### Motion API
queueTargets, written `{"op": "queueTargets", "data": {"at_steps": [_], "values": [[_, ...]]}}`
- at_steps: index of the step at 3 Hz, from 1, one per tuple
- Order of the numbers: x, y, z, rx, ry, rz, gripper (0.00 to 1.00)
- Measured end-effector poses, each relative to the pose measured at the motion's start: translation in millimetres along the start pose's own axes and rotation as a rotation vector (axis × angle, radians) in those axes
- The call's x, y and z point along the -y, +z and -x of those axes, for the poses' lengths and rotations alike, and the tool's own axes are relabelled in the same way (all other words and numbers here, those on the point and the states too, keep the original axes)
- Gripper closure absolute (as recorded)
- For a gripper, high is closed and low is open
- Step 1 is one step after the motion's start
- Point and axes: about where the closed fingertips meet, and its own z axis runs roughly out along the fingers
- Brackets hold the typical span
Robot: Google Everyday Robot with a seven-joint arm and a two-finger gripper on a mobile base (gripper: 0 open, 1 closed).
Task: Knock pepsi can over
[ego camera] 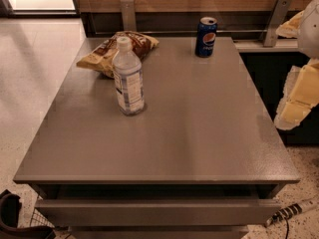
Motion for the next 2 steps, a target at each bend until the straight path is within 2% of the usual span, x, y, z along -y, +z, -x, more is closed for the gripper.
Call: {"op": "queueTargets", "data": {"at_steps": [1, 2], "values": [[0, 0, 0, 0.000, 0.000, 0.000, 0.00], [13, 1, -5, 0.028, 0.024, -0.040, 0.00]]}}
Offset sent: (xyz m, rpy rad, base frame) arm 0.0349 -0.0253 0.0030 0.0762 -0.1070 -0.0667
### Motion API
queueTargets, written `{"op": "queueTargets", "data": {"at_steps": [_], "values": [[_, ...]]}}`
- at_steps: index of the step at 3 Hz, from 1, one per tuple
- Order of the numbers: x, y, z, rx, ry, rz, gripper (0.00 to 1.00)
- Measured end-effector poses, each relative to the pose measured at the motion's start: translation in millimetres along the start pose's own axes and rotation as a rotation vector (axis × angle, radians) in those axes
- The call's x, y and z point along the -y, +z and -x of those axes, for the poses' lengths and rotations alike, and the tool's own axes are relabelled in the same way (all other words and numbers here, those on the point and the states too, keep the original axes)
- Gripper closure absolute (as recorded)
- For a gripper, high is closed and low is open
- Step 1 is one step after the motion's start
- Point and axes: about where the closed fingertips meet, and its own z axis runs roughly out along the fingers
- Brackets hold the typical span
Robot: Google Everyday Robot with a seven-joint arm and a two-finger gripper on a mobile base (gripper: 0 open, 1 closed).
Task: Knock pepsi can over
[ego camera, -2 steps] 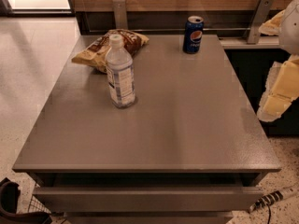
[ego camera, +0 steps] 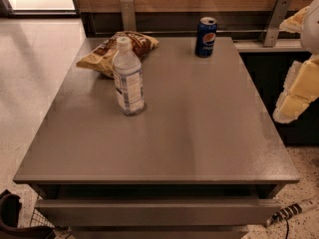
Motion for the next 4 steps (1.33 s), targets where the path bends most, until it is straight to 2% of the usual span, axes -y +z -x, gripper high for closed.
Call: {"op": "queueTargets", "data": {"at_steps": [1, 2, 3, 4], "values": [[20, 10, -16, 0.069, 0.072, -0.052, 0.00], [49, 28, -35, 0.213, 0.172, -0.128, 0.00], [82, 57, -42, 0.399, 0.262, -0.194, 0.00], [121, 77, -35, 0.582, 0.349, -0.273, 0.00]]}}
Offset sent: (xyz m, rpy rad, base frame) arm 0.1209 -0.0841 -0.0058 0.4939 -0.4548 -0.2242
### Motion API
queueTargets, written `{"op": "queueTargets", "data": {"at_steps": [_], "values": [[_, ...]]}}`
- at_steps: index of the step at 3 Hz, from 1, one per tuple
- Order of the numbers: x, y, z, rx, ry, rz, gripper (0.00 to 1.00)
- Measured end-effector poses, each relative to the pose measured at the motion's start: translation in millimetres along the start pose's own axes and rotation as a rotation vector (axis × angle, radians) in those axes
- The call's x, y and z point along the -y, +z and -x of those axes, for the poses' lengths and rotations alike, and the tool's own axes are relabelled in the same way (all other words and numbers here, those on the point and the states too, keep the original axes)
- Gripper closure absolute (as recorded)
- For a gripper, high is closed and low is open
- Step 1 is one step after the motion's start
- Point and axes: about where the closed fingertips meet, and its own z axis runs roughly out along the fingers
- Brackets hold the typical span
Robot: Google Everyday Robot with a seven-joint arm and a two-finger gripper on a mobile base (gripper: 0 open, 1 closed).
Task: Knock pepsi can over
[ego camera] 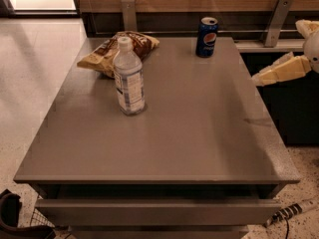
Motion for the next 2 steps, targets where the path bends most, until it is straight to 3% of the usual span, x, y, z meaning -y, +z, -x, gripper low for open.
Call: {"op": "queueTargets", "data": {"at_steps": [1, 2], "values": [[23.4, 23.9, 8.5, 0.117, 0.061, -0.054, 0.00], [23.1, 24.3, 8.7, 0.118, 0.062, -0.053, 0.00]]}}
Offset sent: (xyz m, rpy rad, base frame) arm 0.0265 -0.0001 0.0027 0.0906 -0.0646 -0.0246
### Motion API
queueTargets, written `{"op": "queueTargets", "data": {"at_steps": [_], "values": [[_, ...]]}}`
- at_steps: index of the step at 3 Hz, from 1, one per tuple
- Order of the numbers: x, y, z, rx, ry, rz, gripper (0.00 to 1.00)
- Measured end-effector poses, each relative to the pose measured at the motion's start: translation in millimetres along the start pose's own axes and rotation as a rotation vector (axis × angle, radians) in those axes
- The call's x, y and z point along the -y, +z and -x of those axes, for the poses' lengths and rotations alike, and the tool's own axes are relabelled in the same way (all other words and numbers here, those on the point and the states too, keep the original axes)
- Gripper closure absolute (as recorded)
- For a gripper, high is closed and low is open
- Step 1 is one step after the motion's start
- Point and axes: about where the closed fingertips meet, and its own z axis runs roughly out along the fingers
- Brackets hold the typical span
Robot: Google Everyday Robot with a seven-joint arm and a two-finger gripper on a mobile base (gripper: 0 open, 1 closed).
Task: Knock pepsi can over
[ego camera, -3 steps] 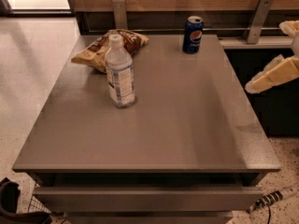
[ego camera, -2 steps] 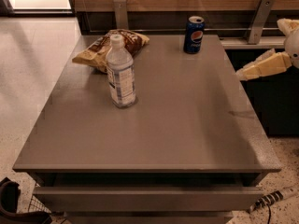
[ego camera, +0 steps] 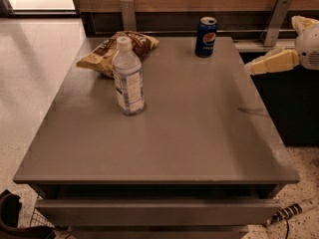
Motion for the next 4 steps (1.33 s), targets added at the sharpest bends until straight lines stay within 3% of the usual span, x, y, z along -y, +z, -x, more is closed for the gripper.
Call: {"op": "queueTargets", "data": {"at_steps": [4], "values": [[34, 147, -17, 0.196, 0.167, 0.131, 0.00]]}}
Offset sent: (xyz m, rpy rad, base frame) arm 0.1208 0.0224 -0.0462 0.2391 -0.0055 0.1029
